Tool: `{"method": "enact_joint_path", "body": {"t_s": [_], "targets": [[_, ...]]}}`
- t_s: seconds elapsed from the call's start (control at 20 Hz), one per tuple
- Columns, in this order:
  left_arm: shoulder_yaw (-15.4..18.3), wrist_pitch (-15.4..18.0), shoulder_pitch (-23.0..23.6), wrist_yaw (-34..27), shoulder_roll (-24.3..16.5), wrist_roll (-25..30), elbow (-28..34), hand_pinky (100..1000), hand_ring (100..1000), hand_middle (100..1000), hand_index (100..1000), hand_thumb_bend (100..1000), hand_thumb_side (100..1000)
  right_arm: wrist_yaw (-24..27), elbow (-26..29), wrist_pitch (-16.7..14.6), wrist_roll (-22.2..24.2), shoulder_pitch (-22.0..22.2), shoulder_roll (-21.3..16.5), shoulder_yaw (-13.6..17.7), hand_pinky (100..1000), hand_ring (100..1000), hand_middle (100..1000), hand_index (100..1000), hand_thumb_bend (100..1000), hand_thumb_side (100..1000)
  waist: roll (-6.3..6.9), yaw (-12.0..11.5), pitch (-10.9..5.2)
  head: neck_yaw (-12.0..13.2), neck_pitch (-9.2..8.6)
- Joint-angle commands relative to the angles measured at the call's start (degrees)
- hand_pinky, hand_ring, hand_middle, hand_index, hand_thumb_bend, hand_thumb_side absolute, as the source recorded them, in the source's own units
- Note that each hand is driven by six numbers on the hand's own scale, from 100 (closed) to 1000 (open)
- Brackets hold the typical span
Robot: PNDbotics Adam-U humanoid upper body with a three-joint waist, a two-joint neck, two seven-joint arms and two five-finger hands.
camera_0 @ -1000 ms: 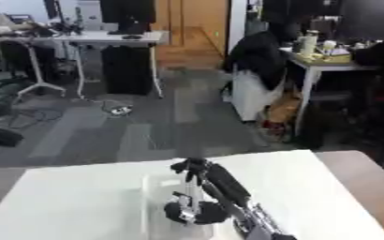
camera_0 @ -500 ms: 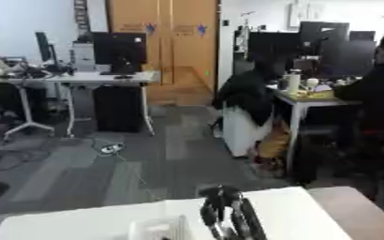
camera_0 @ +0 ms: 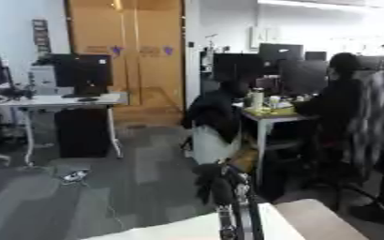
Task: Pick up objects on the table and place them in the box.
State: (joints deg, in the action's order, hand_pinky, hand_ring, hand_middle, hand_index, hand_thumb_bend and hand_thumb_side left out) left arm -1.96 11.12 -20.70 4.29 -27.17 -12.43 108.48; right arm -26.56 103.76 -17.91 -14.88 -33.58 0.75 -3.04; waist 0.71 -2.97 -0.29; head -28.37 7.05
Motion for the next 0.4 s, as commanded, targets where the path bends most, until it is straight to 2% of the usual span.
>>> {"method": "enact_joint_path", "body": {"t_s": [0.05,0.1,0.2,0.4], "targets": [[0.5,0.0,-0.9,0.0,-0.6,-0.1,0.9,590,609,744,861,154,1000,1.1,3.7,0.7,0.4,-0.6,-0.1,-0.8,212,330,405,590,404,1000,0.14,0.0,-0.34,-8.8,-2.61],[0.5,0.0,-0.9,0.0,-0.6,-0.1,0.9,590,609,744,861,154,1000,1.4,4.1,0.7,0.5,-0.5,-0.2,-0.9,211,330,404,587,402,1000,0.14,0.0,-0.32,-11.1,-3.24],[0.5,0.0,-0.9,0.0,-0.6,-0.2,0.9,590,610,744,861,154,1000,1.7,4.5,0.7,0.8,-0.4,-0.2,-1.0,210,329,404,586,404,1000,0.16,0.0,-0.34,-13.7,-4.14],[0.6,0.0,-0.9,0.0,-0.6,-0.2,0.9,590,610,744,861,154,1000,2.3,5.6,0.7,0.6,-0.5,-0.1,-1.3,220,332,406,582,387,1000,0.20,0.0,-0.37,-14.6,-4.42]]}}
